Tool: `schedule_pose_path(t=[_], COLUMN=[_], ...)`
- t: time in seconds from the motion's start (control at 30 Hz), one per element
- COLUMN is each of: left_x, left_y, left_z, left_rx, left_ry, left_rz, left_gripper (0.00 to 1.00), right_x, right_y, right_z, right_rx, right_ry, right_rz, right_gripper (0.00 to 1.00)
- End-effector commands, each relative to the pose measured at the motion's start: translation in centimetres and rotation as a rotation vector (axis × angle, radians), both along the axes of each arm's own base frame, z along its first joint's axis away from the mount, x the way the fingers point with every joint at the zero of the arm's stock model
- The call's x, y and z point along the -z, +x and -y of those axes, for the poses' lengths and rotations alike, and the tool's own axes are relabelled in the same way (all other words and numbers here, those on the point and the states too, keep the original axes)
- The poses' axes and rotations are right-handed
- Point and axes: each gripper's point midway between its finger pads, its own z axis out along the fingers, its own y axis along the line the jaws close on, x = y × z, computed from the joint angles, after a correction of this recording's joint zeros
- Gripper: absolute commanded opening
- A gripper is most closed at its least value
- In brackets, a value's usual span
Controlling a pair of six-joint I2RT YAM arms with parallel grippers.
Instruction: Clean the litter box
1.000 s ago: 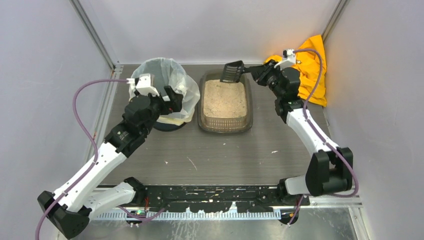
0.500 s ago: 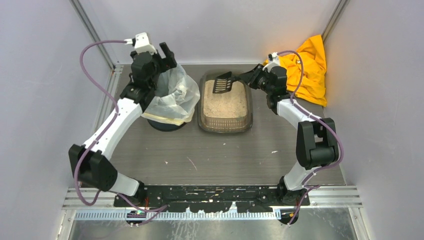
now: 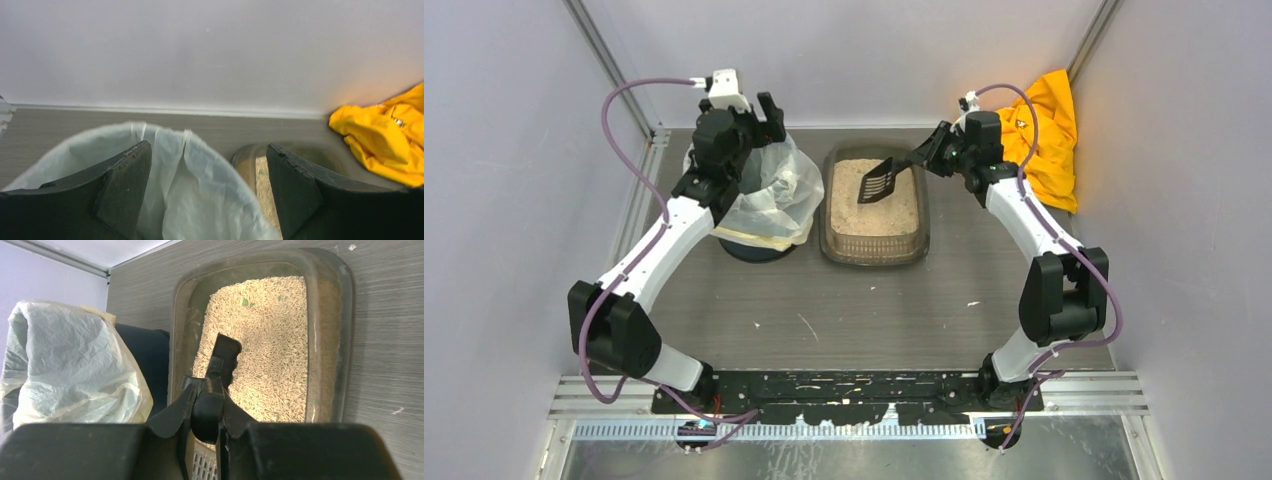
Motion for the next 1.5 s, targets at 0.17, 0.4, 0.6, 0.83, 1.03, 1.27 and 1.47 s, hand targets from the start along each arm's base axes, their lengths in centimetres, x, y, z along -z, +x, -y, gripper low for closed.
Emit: schedule_pose_path(t=[0.17,0.4,0.6,0.83,1.03,1.27,1.47], left_x=[-2.4,-2.5,-2.5,-3.2,-3.5,-3.4,-3.9], left_y=[2.1,2.9,2.8,1.7,0.8,0.1,-0.4], left_z=[0.4,1.4,1.5,1.9,1.7,1.8,1.4], left_rx=[0.071,0.112,0.123,0.159,0.167,0.187,0.177], left_ry=[-0.098,-0.081,-0.085,-0.086,-0.075,-0.057,-0.039], left_rz=[0.185,0.155,0.159,0.164,0.167,0.163,0.171], left_gripper=[0.82,0.80,0.78,0.77,0.77,0.77,0.77], right_x=[-0.8,2.6,4.9,6.7,7.7,10.1,10.2], right_y=[0.0,-0.2,1.0,1.9,-1.5,-5.5,-3.7], right_z=[2.2,1.8,0.7,-2.0,-3.9,-6.6,-8.1], right_rx=[0.002,-0.050,-0.101,-0.202,-0.294,-0.418,-0.425], right_ry=[-0.217,-0.231,-0.203,-0.089,-0.038,0.020,0.074], right_rz=[-0.027,-0.067,-0.069,-0.097,-0.140,-0.212,-0.201], right_gripper=[0.01,0.01,0.01,0.01,0.01,0.01,0.01])
